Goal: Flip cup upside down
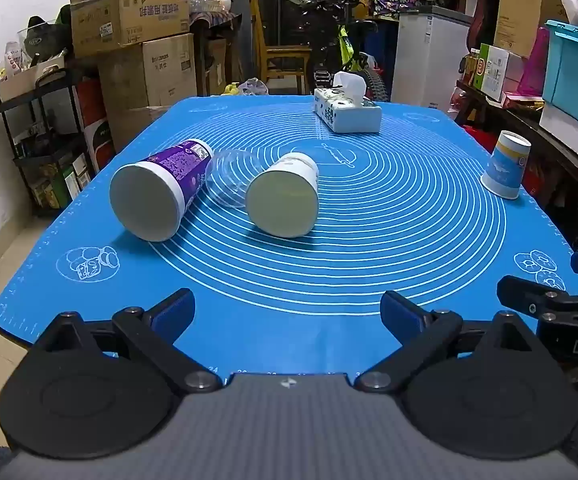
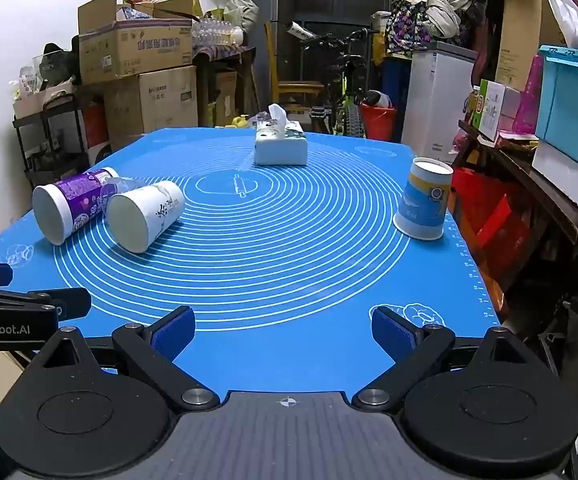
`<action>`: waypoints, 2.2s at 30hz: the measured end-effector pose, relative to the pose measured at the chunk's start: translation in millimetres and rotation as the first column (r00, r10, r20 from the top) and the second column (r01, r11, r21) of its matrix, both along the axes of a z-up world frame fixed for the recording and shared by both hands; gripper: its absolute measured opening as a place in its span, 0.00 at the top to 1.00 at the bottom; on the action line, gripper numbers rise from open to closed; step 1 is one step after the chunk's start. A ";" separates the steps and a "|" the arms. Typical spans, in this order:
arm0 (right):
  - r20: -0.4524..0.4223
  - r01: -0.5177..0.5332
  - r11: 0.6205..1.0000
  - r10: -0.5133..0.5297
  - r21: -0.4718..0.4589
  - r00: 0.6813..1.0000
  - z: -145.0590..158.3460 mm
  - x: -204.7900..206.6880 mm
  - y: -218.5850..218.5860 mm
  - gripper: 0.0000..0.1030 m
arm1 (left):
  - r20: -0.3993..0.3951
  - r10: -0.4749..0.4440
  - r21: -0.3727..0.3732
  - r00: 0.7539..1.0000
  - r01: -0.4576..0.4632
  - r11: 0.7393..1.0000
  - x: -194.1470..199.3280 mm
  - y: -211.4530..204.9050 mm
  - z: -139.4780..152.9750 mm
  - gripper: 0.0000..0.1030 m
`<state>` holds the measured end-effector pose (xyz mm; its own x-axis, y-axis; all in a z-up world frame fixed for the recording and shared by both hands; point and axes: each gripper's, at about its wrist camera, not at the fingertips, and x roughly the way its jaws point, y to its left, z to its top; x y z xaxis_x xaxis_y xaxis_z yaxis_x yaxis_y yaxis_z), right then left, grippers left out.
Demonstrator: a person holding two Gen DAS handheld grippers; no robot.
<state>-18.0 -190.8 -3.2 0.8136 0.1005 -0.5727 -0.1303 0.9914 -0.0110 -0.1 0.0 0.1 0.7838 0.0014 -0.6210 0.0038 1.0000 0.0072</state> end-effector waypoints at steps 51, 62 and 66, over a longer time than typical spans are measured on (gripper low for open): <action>-0.009 -0.001 1.000 0.001 -0.003 1.000 -2.5 1.6 -2.0 0.07 | -0.009 -0.010 0.015 1.000 0.010 1.000 0.0 -4.2 -0.4 0.05; -0.011 0.000 1.000 0.000 -0.003 1.000 -3.1 0.5 -2.1 0.07 | -0.009 -0.010 0.016 1.000 0.010 1.000 0.1 -4.5 -0.5 0.05; -0.011 0.000 1.000 0.000 -0.003 1.000 -2.7 0.8 -2.1 0.07 | -0.009 -0.009 0.016 1.000 0.010 1.000 0.2 -4.6 -0.5 0.05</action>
<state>-17.2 -192.8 -5.9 0.8070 0.0991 -0.5821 -0.1308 0.9913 -0.0125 0.1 -4.6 -0.4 0.7785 0.0041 -0.6277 0.0135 0.9996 0.0233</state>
